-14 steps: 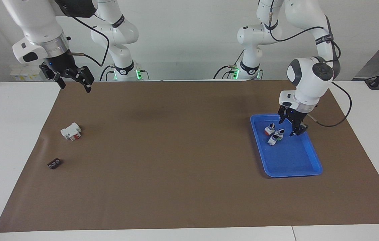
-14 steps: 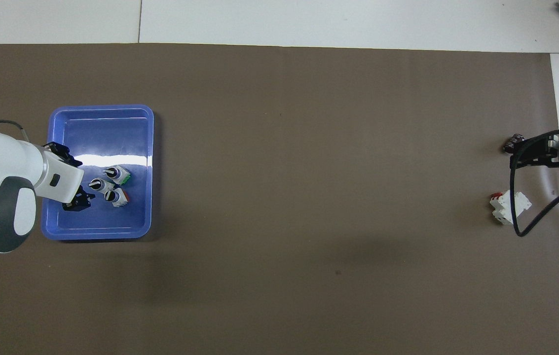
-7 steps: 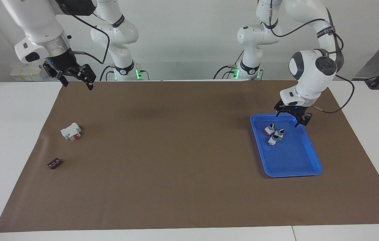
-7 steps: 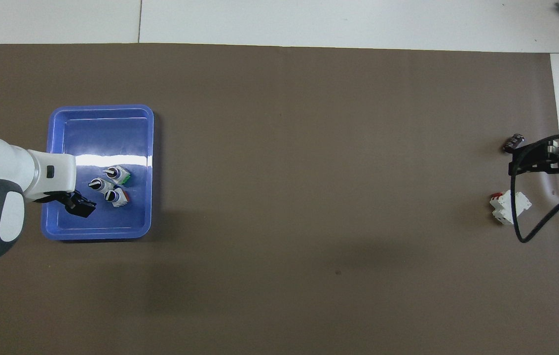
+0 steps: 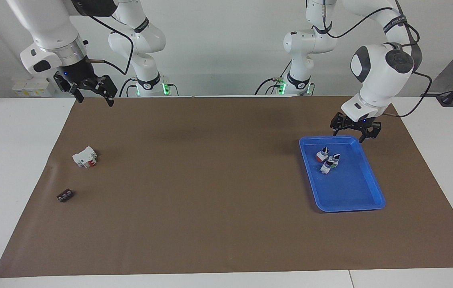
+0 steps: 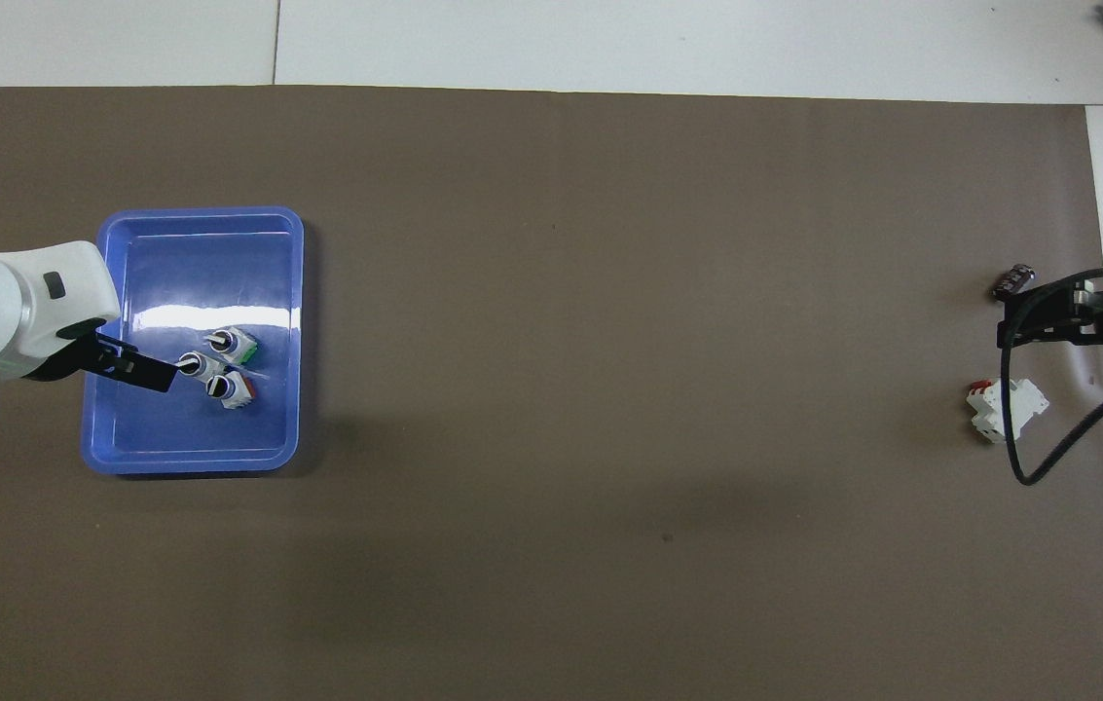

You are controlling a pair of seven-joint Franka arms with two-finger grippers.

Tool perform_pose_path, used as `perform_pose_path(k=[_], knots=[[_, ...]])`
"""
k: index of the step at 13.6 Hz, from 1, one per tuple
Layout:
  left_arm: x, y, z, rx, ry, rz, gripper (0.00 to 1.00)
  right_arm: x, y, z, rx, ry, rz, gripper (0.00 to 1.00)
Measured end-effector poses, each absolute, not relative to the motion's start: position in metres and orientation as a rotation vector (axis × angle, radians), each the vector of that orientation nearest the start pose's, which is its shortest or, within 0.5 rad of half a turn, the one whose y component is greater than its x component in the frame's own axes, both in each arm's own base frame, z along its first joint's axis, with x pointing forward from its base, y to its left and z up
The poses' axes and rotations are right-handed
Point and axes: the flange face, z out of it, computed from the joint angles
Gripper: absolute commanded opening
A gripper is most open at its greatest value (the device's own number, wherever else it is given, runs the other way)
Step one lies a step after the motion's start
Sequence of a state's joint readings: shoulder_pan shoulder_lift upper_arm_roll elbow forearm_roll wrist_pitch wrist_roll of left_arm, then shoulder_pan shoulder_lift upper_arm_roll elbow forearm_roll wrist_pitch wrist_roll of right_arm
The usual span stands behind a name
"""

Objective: Turn and place switch with both arms

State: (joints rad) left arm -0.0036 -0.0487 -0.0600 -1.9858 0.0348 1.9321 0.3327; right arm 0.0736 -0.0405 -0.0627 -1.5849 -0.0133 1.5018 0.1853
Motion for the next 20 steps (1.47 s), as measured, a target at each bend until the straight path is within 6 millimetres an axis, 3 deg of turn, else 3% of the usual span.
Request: perform_pose_path(k=[6, 9, 12, 20], knots=[[0.542, -0.066, 0.604, -3.085, 0.402, -0.066, 0.99, 0.535, 0.004, 0.634, -3.144, 0.276, 0.065, 1.00], [0.536, -0.066, 0.642, -3.124, 0.365, -0.053, 1.00, 0.535, 0.004, 0.634, -3.144, 0.276, 0.065, 1.00], [0.535, -0.064, 0.656, -3.131, 0.350, -0.040, 1.00, 0.535, 0.004, 0.634, -3.144, 0.276, 0.065, 1.00], [0.540, -0.056, 0.655, -3.139, 0.328, -0.007, 1.00, 0.534, 0.004, 0.634, -3.144, 0.276, 0.064, 1.00]])
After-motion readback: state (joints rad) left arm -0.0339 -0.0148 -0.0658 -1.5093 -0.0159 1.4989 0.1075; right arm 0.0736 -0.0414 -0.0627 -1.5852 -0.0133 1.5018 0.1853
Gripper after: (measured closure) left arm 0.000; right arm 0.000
